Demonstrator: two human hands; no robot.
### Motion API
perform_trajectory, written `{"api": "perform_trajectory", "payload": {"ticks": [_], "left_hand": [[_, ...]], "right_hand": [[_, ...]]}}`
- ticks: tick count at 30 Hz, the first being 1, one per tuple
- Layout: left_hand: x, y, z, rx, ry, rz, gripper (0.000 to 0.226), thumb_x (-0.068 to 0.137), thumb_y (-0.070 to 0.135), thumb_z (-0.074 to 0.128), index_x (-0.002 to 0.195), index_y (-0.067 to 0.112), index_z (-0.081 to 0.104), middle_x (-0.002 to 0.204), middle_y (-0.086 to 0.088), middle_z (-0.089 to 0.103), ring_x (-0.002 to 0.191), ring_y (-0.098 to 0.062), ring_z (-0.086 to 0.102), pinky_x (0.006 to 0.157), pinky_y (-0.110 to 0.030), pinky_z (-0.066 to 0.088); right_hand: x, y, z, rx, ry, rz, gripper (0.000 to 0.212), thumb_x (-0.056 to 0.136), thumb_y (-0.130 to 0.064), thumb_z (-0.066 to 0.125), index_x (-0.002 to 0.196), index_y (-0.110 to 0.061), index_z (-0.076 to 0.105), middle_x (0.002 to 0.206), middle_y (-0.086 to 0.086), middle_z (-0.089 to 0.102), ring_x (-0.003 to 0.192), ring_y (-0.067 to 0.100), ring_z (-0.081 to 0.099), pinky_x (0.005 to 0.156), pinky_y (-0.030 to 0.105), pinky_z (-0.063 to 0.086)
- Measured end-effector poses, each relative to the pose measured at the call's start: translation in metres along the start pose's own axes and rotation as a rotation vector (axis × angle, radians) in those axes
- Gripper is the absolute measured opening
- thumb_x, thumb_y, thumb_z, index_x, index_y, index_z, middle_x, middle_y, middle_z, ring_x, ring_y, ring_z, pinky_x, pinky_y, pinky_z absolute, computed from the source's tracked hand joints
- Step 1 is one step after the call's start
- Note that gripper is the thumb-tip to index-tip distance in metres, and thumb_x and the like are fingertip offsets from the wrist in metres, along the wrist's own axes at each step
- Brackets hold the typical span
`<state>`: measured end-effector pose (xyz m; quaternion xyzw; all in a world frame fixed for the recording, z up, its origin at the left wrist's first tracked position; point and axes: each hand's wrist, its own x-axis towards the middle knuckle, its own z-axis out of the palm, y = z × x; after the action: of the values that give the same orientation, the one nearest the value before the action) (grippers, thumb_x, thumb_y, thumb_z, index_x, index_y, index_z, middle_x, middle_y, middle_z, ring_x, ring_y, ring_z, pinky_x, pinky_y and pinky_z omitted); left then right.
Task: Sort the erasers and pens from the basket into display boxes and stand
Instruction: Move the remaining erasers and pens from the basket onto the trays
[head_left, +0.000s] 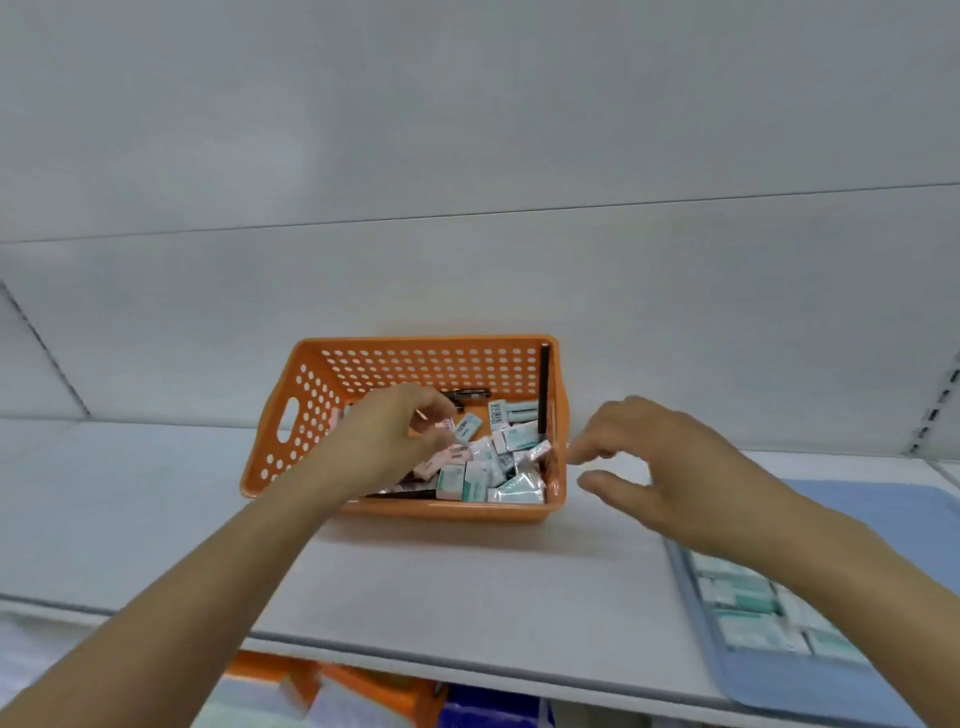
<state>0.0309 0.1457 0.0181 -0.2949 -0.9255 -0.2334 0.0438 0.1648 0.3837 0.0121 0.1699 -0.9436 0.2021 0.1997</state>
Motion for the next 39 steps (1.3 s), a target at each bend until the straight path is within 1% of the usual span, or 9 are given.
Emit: {"api": "perform_trajectory", "payload": {"ticks": [6,11,16,19,24,28,32,36,39], "left_hand": [[0.035,-0.040,0.012,0.206,-0.348,-0.066,0.051,0.079,0.054,0.070,0.122,0.028,0.060,0.116,0.004,0.060,0.092,-0.012,0.055,0.075,-0.028,0.045],[0.040,-0.039,0.020,0.122,-0.388,-0.084,0.037,0.081,0.037,0.075,0.115,0.027,0.065,0.111,0.003,0.064,0.083,-0.014,0.068,0.073,-0.027,0.055],[0.040,-0.047,0.019,0.010,-0.397,-0.105,0.017,0.089,0.014,0.063,0.104,0.021,0.068,0.104,0.001,0.060,0.072,-0.011,0.073,0.076,-0.034,0.060],[0.040,-0.051,0.020,-0.045,-0.379,-0.126,0.019,0.088,0.007,0.063,0.098,0.021,0.072,0.120,-0.003,0.060,0.092,-0.016,0.070,0.081,-0.035,0.059],[0.034,-0.058,0.016,-0.093,-0.317,-0.133,0.028,0.091,0.005,0.063,0.115,0.018,0.069,0.141,0.000,0.051,0.091,-0.010,0.057,0.062,-0.008,0.049],[0.027,-0.059,0.011,-0.168,-0.247,-0.176,0.028,0.092,0.006,0.061,0.114,0.021,0.069,0.138,-0.001,0.053,0.100,-0.014,0.061,0.075,-0.019,0.054],[0.017,-0.052,0.001,-0.394,-0.151,-0.237,0.027,0.094,0.004,0.058,0.107,0.025,0.067,0.123,-0.003,0.061,0.072,-0.011,0.072,0.061,-0.021,0.057],[0.000,-0.022,-0.010,-0.681,-0.039,-0.217,0.029,0.094,0.003,0.058,0.114,0.023,0.065,0.112,0.000,0.067,0.079,-0.012,0.073,0.071,-0.026,0.060],[-0.016,0.018,-0.008,-0.848,-0.061,-0.118,0.031,0.095,0.001,0.056,0.116,0.022,0.064,0.111,0.002,0.069,0.087,-0.013,0.072,0.078,-0.029,0.059]], "right_hand": [[0.100,-0.032,0.046,-0.575,-0.381,-0.036,0.035,0.087,-0.017,0.061,0.121,-0.025,0.061,0.118,-0.003,0.059,0.108,0.020,0.054,0.080,0.036,0.050],[0.120,-0.016,0.076,-0.632,-0.595,0.073,0.052,0.083,-0.012,0.066,0.131,-0.025,0.052,0.117,0.001,0.059,0.097,0.022,0.058,0.067,0.030,0.043],[0.131,-0.009,0.080,-0.554,-0.597,0.086,0.045,0.083,-0.023,0.070,0.124,-0.021,0.053,0.118,0.002,0.055,0.100,0.020,0.055,0.068,0.029,0.042],[0.135,-0.007,0.085,-0.560,-0.621,0.134,0.031,0.085,-0.023,0.068,0.114,-0.016,0.061,0.113,0.003,0.062,0.096,0.021,0.061,0.075,0.032,0.053],[0.140,-0.009,0.091,-0.645,-0.626,0.114,0.015,0.089,-0.014,0.062,0.104,-0.015,0.063,0.103,0.003,0.066,0.082,0.018,0.058,0.068,0.028,0.049],[0.143,-0.008,0.086,-0.634,-0.505,0.096,0.014,0.092,-0.013,0.057,0.103,-0.019,0.061,0.096,-0.001,0.065,0.079,0.015,0.058,0.072,0.030,0.054],[0.134,-0.010,0.069,-0.315,-0.262,0.115,0.013,0.095,-0.026,0.052,0.102,-0.025,0.063,0.098,-0.008,0.067,0.083,0.010,0.061,0.074,0.032,0.055],[0.098,-0.024,0.042,0.226,-0.071,0.240,0.012,0.092,-0.027,0.062,0.102,-0.025,0.068,0.099,-0.012,0.069,0.087,0.004,0.064,0.076,0.028,0.054],[0.060,-0.027,0.020,0.626,-0.013,0.382,0.010,0.092,-0.012,0.061,0.099,-0.013,0.069,0.087,0.007,0.072,0.071,0.022,0.066,0.059,0.035,0.055]]}}
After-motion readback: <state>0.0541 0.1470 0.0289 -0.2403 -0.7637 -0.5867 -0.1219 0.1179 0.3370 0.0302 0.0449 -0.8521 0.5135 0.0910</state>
